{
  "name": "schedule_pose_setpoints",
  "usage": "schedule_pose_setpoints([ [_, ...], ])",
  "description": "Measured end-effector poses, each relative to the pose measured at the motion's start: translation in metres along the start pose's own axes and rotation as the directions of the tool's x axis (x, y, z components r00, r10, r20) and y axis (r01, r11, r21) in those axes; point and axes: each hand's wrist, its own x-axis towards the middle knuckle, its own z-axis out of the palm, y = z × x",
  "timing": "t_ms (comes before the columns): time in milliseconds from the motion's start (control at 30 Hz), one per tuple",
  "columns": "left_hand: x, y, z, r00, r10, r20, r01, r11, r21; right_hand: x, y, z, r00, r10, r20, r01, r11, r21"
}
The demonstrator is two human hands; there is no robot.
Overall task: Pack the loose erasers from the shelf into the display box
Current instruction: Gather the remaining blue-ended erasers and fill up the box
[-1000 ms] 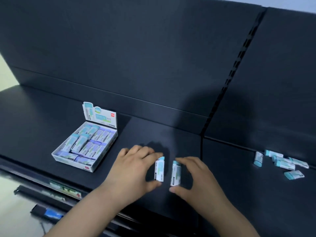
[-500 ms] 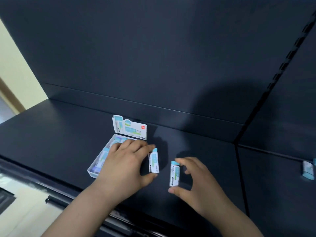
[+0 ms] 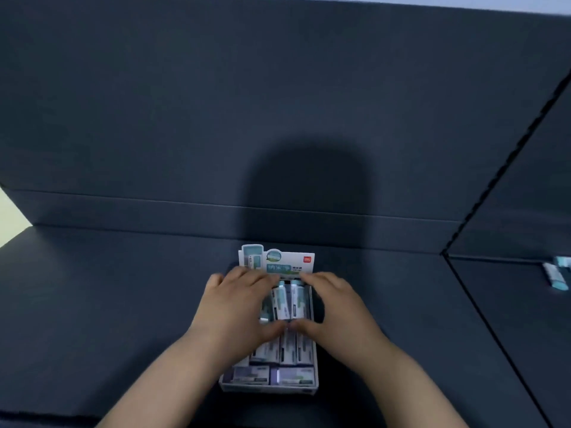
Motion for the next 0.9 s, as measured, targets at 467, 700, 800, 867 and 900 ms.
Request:
schedule_pose_setpoints([
  [467, -0.011, -0.020, -0.005, 0.994, 0.082, -0.072, -0.083, 0.996, -0.021, -0.024, -0.016, -0.001, 0.993, 0.098, -0.059, -0.104, 0.989, -0.105],
  [700, -0.016, 0.007, -0.007, 0.982, 0.164, -0.098, -0.156, 0.985, 0.079, -0.034, -0.021, -0.008, 0.996, 0.066, -0.067, -0.079, 0.973, -0.218],
  [800, -0.013, 0.026, -0.006, 0.978, 0.183, -0.098, -0.174, 0.980, 0.099, -0.043, -0.011, -0.019, 0.995, 0.054, -0.087, -0.075, 0.964, -0.256],
  [867, -0.009, 0.044, -0.003, 0.977, 0.193, -0.095, -0.183, 0.977, 0.110, -0.051, 0.000, -0.032, 0.994, 0.053, -0.097, -0.076, 0.963, -0.258],
  [900, -0.007, 0.052, -0.002, 0.976, 0.199, -0.093, -0.188, 0.976, 0.111, -0.055, 0.006, -0.037, 0.993, 0.054, -0.101, -0.078, 0.965, -0.252],
])
